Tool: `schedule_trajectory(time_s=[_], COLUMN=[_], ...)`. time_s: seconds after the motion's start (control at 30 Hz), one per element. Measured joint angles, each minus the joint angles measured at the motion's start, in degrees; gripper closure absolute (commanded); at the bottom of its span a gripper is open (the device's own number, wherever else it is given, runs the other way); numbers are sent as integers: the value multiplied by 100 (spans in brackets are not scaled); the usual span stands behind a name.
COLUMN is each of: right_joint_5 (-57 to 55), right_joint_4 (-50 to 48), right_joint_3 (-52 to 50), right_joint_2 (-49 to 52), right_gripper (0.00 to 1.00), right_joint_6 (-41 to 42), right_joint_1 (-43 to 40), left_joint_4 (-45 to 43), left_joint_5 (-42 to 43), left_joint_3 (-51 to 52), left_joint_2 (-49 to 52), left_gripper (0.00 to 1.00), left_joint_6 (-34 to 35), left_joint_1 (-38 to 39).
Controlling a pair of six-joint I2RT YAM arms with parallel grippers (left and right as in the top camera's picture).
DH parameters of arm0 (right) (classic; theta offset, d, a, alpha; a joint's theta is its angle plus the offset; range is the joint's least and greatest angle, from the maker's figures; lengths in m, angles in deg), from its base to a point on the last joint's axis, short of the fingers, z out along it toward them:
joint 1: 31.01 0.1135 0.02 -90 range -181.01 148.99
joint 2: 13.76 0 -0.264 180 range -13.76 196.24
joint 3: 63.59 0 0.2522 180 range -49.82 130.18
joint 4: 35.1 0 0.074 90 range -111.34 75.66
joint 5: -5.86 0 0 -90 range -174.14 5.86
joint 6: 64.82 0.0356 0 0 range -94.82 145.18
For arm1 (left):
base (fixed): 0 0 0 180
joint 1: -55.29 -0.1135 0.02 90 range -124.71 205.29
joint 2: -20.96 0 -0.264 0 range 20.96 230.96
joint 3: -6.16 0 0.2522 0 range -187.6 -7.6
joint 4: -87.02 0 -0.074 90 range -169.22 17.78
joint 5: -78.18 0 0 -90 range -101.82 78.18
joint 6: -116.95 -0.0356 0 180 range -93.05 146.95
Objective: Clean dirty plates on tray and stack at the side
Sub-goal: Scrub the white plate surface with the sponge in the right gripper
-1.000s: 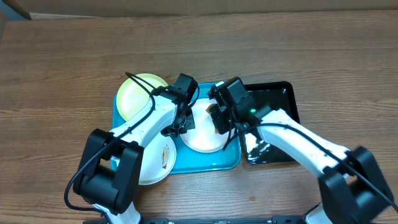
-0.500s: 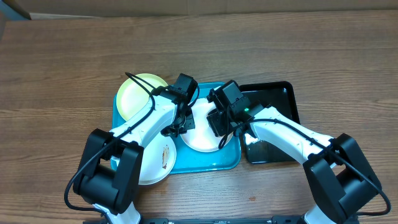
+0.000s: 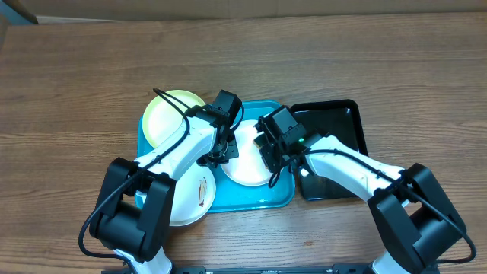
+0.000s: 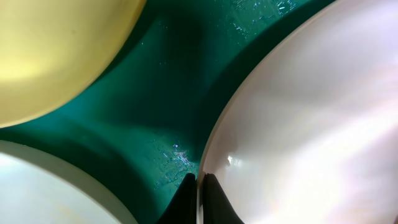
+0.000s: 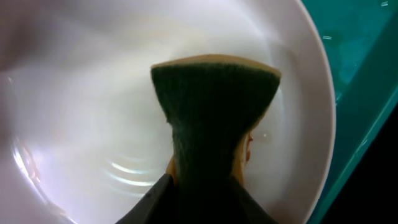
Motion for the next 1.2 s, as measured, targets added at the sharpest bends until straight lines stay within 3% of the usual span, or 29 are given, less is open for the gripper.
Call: schedule_trajectory(time_s=[0.2,0.93,1.2], right_joint_5=[-197,-636,173], right_joint_4=[-63,-1078,-1602], right_joint_3=[-83,-372,-376], right_joint_2=[0,13,205], right_gripper=[96,96,96], right_joint_6=[22,114,57], right_joint_1=[26,33,-474], left_joint_4=[9,63,151], left_joint_5=[0,22,50], left_joint_3=[0,-2,-22], left_joint_2=[0,0,0], left_gripper=[96,96,96], left_joint_6=[0,-72,-157], left_joint_1=[0,0,0])
